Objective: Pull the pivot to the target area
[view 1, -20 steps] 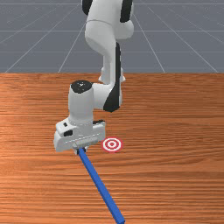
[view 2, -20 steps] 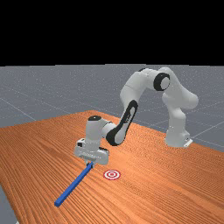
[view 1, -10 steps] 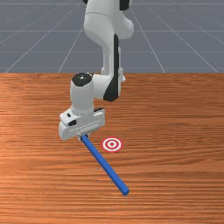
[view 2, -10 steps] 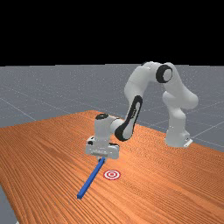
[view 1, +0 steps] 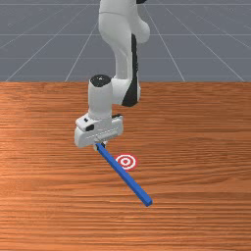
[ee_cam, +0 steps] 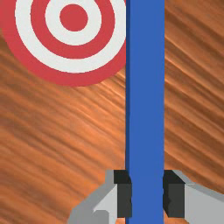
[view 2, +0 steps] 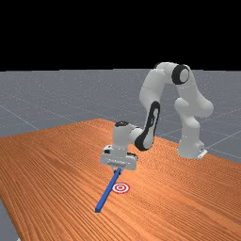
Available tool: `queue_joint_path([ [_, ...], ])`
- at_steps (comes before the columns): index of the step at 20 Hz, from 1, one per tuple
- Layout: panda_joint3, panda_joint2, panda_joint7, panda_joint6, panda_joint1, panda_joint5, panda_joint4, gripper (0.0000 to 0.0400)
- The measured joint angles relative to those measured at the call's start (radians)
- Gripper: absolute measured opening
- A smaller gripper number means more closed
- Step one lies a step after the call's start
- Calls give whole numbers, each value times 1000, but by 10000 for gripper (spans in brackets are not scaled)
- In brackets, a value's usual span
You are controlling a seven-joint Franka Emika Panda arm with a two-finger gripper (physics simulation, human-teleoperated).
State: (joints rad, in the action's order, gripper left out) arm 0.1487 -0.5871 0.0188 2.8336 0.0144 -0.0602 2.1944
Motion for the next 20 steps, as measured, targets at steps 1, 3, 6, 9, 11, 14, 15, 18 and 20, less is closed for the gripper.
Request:
queue_joint_path([
  [1,-16,3,45,7,10,16,5,96],
  [3,-28,7,69,12,6,30,12,97],
  [6,-128,9,64,-29,73,-94,1,96],
  [9,-99,19,217,39,50,72,46,113],
  [11,-113,26,233,75,72,74,69,109],
  [14,-29,77,22,128,-20,8,182,96],
  [15,-8,83,-34,131,-44,-13,199,98],
  [18,17,81,-83,124,-56,-31,197,102],
  [20,16,75,-63,117,-14,-38,183,101],
])
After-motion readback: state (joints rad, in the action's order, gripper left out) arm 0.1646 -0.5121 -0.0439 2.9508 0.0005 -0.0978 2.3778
